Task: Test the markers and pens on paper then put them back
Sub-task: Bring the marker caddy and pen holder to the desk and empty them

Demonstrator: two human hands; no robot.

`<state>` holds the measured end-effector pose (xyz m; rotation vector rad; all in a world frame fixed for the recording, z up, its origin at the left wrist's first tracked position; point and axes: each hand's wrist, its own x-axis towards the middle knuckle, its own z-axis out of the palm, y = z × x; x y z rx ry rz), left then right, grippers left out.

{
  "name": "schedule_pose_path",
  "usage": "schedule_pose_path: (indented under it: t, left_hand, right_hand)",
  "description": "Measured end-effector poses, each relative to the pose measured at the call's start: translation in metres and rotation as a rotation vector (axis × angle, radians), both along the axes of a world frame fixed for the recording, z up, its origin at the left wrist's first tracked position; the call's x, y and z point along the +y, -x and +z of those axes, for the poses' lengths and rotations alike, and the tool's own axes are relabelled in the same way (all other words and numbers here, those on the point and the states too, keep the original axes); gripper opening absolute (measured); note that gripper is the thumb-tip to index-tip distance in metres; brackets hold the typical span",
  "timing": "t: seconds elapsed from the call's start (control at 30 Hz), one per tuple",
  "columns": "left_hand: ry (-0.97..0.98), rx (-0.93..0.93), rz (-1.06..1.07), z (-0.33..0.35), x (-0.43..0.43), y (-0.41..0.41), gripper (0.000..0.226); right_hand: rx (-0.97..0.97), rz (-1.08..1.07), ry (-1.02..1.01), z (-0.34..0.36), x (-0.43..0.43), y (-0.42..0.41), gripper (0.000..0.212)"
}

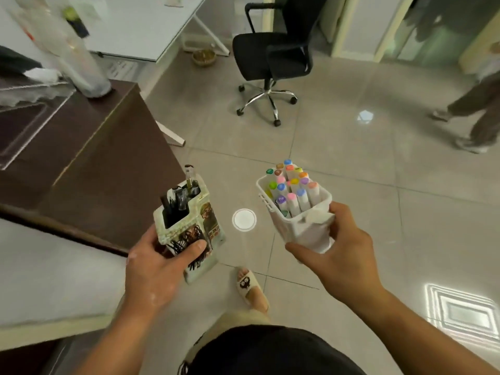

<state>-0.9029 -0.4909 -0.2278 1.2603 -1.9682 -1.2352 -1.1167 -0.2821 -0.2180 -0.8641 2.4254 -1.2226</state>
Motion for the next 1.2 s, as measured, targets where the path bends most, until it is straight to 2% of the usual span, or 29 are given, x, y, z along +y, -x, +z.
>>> schedule_pose_path:
  t: [0.27,0.47,0.8,0.93,1.2]
  left_hand:
    - [-0.037,0.03,-0.159,-0.005,-0.145,0.171,0.046]
    - [-0.05,0.046,-0.141,-0.007,-0.243,0.276,0.05]
    - [-0.04,-0.083,0.038,0.004,-0.412,0.439,0.049]
    - [-0.077,-0.057,0.097,0.007,-0.485,0.49,0.049]
    - [-0.159,0.069,0.202,-0.025,-0.679,0.568,0.047]
  right_hand:
    - [0.0,-0.116,-0.025,0.001,-0.12,0.119,0.08]
    - [-0.004,-0.184,0.008,-0.006,-0.217,0.215,0.081]
    - [0.021,0.003,0.015,-0.011,-0.417,0.429,0.083]
    - [0.042,0.11,0.0,-0.003,-0.508,0.498,0.086]
    - [0.029,0.147,0.052,-0.021,-0.709,0.587,0.081]
